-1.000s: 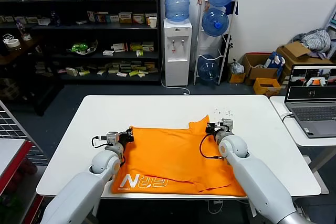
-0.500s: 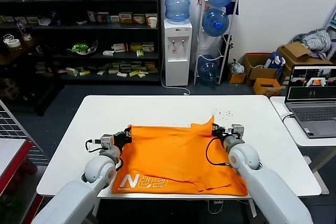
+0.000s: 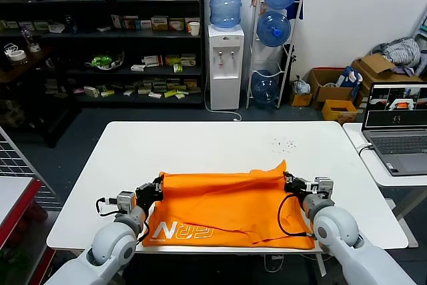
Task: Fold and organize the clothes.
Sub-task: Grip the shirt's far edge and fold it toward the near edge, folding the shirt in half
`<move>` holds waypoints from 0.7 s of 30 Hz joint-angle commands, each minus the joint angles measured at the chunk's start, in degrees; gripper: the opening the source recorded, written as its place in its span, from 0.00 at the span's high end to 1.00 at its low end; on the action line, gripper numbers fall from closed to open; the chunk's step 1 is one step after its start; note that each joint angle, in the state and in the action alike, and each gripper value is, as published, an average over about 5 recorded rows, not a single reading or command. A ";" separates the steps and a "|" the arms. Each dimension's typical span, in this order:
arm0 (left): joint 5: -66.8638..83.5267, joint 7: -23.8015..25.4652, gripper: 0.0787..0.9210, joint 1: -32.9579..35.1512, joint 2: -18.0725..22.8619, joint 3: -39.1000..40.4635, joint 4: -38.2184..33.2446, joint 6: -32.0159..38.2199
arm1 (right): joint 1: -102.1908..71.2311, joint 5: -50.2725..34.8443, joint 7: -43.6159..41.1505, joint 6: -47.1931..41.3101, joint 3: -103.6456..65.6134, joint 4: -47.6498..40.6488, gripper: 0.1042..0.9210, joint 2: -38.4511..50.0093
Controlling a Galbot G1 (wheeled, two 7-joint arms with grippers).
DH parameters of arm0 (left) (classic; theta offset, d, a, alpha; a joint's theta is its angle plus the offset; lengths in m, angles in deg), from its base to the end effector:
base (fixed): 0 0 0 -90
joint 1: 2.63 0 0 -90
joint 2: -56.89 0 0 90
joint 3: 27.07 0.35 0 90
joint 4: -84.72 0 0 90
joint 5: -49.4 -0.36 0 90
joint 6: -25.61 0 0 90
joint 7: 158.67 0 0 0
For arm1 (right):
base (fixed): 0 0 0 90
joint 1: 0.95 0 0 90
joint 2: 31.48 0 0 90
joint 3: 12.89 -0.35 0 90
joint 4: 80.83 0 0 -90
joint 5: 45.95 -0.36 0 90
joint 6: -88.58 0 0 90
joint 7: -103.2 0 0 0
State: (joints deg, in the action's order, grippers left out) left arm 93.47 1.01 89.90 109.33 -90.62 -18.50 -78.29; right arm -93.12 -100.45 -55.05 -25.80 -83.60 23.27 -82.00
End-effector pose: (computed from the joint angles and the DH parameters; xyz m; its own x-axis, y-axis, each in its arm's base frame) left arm 0.2999 0.0394 -0.3209 -0.9005 0.1671 0.4014 0.1503 0.9859 -0.0732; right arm 0.3189 -0.0777 -0.2881 -0.8438 -0.1201 0.5231 -0.0588 0.9895 0.1323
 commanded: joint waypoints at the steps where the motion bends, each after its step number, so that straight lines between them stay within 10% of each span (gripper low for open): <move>1: -0.13 -1.15 0.98 7.43 -1.96 -1.07 -6.79 0.06 | -7.50 -1.14 2.60 -0.79 -2.18 8.30 0.98 3.27; 21: -2.31 -2.55 0.98 11.21 -2.62 -1.93 -8.92 -0.01 | -13.82 -0.21 3.85 -1.71 -4.10 12.08 0.98 3.74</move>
State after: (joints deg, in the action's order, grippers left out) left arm 91.71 -1.24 99.28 106.99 -92.36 -26.26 -78.05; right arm -104.33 -101.20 -51.59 -27.38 -87.19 33.67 -78.79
